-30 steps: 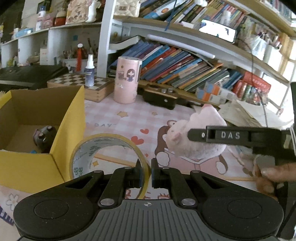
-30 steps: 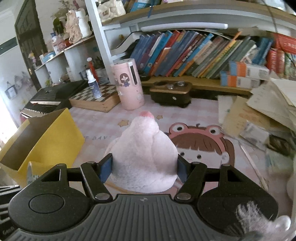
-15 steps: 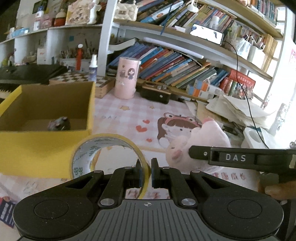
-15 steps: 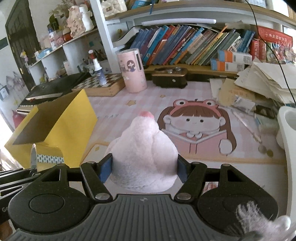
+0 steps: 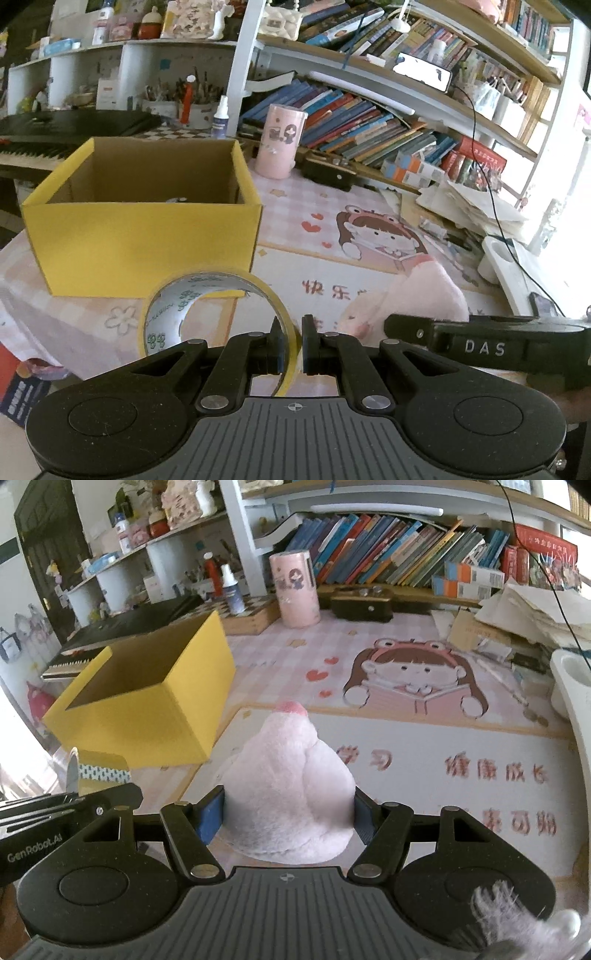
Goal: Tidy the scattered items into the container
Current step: 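Carry the tape roll and pink plush toward the yellow box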
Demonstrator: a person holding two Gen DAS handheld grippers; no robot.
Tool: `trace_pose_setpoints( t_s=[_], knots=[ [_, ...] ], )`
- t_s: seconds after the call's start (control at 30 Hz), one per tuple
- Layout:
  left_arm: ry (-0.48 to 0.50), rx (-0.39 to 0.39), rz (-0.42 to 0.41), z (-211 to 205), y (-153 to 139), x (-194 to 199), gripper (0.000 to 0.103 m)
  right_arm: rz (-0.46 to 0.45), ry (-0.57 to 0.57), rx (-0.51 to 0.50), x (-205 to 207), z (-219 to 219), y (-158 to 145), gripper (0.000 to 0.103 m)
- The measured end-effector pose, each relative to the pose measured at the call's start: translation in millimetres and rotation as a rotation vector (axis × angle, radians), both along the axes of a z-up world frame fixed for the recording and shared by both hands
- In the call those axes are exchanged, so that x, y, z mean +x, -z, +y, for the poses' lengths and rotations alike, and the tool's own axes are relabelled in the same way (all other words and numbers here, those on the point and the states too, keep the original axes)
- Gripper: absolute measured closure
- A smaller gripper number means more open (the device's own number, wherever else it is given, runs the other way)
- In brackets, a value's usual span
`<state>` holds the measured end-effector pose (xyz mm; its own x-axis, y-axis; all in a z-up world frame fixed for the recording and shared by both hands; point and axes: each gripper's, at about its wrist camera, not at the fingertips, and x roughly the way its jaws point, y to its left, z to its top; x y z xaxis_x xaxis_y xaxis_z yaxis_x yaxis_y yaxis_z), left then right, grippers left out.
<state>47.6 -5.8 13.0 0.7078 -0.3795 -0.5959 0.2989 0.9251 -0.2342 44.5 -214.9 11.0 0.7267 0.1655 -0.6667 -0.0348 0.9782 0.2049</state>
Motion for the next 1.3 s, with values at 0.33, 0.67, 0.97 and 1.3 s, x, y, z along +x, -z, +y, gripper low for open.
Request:
trace_pose_setpoints(
  t_s=[0.33,0.67,0.97,1.3],
  knots=[
    [-0.006,0.005,-0.009,31,0,-26,0.096,0.022,-0.033,0.014,-27,38,5,0.037],
    [-0.086,-0.003,-0.018,67,-1,-44,0.096,0.016,-0.119,0.009,-35,76,2,0.036],
    [-0.151,-0.004,-0.034,91,-4,-51,0.096,0.002,-0.186,0.006,-32,103,-2,0.036],
    [-0.212,0.001,-0.065,105,-13,-47,0.096,-0.017,-0.255,-0.003,-19,123,-8,0.036]
  ],
)
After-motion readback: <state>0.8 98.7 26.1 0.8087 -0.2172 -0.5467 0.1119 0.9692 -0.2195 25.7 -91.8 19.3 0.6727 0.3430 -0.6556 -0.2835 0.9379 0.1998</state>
